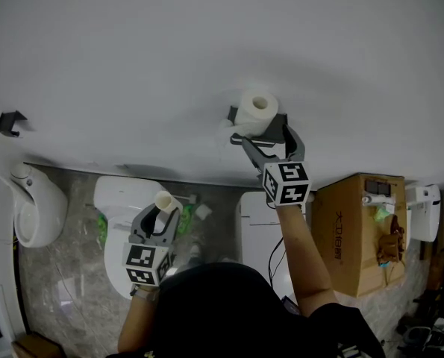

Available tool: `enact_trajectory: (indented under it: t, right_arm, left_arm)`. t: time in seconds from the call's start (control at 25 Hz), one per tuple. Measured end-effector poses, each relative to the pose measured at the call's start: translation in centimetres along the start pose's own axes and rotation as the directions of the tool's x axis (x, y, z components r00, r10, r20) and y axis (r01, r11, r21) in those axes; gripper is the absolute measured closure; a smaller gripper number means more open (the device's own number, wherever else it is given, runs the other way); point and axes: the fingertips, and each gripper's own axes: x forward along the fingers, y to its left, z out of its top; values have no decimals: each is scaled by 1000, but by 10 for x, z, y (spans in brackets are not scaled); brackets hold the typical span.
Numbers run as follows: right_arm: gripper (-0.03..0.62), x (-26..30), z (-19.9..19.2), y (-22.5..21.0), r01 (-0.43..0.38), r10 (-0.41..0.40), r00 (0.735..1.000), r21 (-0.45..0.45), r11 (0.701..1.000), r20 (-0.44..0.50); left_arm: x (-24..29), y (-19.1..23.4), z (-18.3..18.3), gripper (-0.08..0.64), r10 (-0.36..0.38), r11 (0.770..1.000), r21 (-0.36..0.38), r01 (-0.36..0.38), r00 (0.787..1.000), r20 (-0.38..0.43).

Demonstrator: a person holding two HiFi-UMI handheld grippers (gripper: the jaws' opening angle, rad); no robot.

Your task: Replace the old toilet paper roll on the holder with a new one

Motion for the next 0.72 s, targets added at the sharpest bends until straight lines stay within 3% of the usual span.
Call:
enact_trajectory:
  t: [0.36, 0.72]
  right_arm:
    - [120, -71, -13, 20, -69, 64, 996, 64, 996, 64]
    - [301, -159, -33, 28, -53, 37, 993, 147, 988, 109]
  left_arm:
    - [-1, -25, 6, 380, -85, 995, 60, 84, 996, 14]
    - [1, -68, 12, 380, -198, 973, 125, 192, 980, 33]
